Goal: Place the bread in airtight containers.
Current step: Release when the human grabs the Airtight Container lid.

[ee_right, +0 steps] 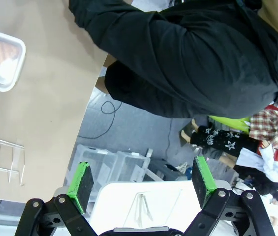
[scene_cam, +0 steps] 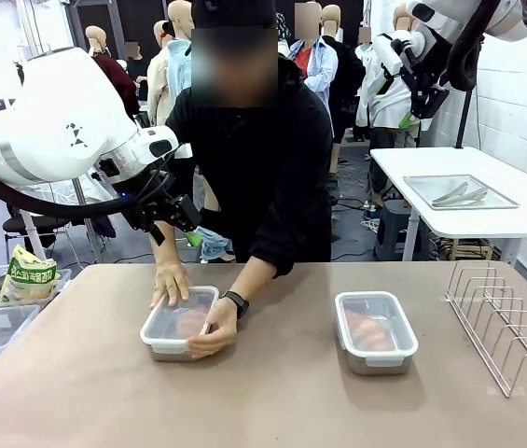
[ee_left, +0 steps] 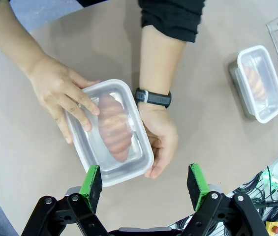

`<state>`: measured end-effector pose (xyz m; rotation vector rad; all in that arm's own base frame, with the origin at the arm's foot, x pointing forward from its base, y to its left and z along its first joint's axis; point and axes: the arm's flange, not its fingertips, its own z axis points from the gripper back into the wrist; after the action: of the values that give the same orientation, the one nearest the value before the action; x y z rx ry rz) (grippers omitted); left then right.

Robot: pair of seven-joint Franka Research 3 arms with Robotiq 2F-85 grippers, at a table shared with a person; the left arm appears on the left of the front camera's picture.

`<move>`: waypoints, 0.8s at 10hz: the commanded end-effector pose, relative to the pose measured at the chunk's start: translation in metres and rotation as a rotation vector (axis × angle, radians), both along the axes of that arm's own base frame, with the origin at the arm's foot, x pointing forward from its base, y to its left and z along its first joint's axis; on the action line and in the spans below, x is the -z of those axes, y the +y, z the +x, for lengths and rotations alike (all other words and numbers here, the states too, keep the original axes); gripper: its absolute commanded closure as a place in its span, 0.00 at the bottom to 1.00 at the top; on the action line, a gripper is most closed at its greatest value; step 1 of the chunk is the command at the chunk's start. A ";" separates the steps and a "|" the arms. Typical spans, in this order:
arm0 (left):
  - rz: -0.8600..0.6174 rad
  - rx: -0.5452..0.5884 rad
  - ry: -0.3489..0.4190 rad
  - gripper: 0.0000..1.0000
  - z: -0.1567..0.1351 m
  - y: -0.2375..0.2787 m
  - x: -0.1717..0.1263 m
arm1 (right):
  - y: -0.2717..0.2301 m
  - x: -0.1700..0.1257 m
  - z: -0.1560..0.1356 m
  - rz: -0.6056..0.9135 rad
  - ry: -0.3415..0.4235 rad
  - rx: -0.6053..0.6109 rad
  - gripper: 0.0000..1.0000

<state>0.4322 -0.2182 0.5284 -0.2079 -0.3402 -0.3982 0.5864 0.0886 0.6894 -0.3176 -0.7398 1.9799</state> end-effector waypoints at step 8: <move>0.007 -0.008 -0.002 0.10 -0.001 0.002 0.000 | 0.000 0.000 0.000 0.001 -0.005 0.003 0.00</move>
<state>0.4322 -0.2182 0.5284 -0.2079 -0.3402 -0.3982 0.5864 0.0886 0.6894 -0.3176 -0.7398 1.9799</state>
